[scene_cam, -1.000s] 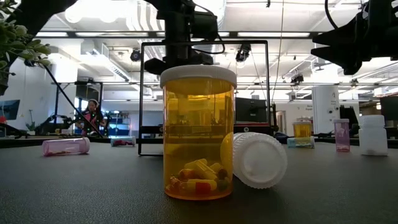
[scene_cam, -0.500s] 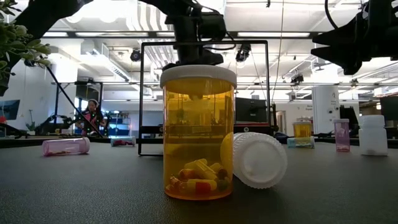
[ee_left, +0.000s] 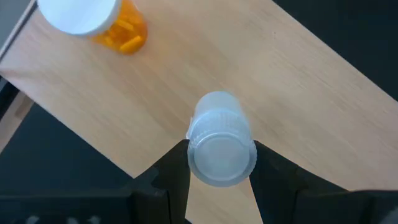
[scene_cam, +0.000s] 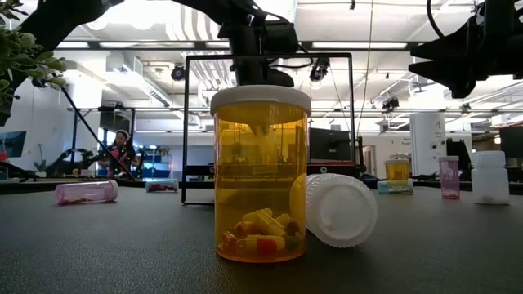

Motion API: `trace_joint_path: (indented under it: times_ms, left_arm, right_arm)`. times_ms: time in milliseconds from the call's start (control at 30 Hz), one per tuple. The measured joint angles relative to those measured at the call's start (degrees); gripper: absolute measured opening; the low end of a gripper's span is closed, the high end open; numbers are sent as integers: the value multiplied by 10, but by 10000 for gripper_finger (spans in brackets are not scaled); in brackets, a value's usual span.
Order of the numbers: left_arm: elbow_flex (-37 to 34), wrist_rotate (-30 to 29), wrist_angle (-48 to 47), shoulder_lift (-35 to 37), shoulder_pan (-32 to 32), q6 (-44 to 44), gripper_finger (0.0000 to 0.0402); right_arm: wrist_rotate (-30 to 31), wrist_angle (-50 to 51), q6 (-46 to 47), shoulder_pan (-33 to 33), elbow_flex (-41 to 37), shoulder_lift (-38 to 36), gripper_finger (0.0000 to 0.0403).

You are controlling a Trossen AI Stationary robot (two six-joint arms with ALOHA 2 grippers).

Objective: Pick and place medicine bottles onto shelf by color
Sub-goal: Put the top left white pill bottle on the shelf

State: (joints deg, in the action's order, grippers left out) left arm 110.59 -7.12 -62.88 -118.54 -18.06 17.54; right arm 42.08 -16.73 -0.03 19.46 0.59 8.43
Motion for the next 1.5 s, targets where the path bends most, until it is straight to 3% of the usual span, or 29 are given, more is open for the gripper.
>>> trace_joint_path:
  times_ms: [1100,1500]
  left_arm:
    - [-18,11,65,-22,-36,-14,124]
    - [-22,15,69,-22,-41,18,155]
  right_arm:
    - [0,2,0,0,0,0,228]
    - [0,2,0,0,0,0,228]
